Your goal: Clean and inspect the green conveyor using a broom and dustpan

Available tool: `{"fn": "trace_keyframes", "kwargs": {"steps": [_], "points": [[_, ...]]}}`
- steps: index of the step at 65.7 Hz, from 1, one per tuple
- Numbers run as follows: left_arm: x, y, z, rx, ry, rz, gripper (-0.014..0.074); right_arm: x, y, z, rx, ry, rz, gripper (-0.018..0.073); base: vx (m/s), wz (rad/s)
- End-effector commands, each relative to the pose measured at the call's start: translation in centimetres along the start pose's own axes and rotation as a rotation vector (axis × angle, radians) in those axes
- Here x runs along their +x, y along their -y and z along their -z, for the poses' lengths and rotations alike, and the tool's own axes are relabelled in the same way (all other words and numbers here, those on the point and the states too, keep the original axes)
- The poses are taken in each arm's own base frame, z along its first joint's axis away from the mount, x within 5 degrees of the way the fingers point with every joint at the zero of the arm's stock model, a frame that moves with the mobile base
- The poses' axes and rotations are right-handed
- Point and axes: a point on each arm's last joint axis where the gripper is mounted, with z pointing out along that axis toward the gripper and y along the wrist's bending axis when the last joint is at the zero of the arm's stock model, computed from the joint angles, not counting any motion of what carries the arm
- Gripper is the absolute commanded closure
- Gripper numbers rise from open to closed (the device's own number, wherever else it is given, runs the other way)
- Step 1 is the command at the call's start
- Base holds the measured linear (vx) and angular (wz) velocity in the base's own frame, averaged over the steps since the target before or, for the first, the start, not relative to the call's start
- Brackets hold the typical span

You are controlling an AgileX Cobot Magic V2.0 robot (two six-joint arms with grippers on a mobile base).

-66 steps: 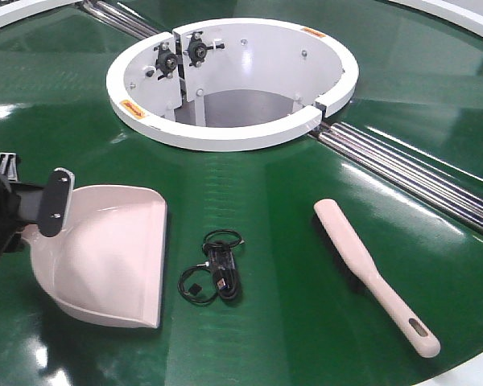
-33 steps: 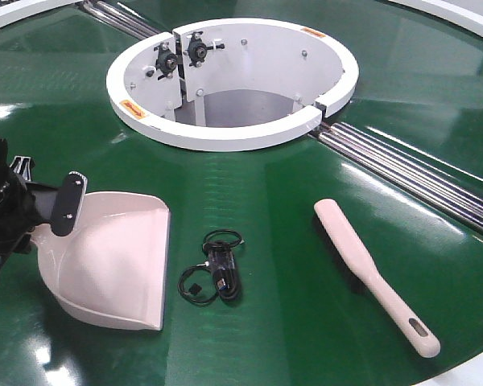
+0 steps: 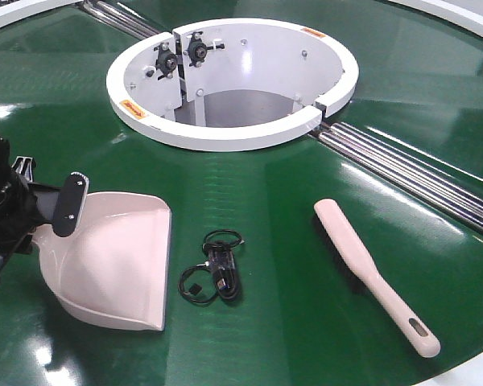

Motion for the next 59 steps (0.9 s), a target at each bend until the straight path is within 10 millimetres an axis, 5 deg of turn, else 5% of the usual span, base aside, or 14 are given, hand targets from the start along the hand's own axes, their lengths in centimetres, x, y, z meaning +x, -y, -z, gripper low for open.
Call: {"fn": "trace_keyframes", "kwargs": {"steps": [1,59], "points": [[0.16,-0.55,1.92,-0.056,0.004,-0.001,0.0603,-0.33,0.01,0.11,0.007,0.080,0.003,0.0569,0.00,0.00],[0.16,-0.55,1.92,-0.056,0.004,-0.001,0.0603,-0.41,0.02,0.11,0.007,0.085,0.003,0.0569,0.00,0.00]]}}
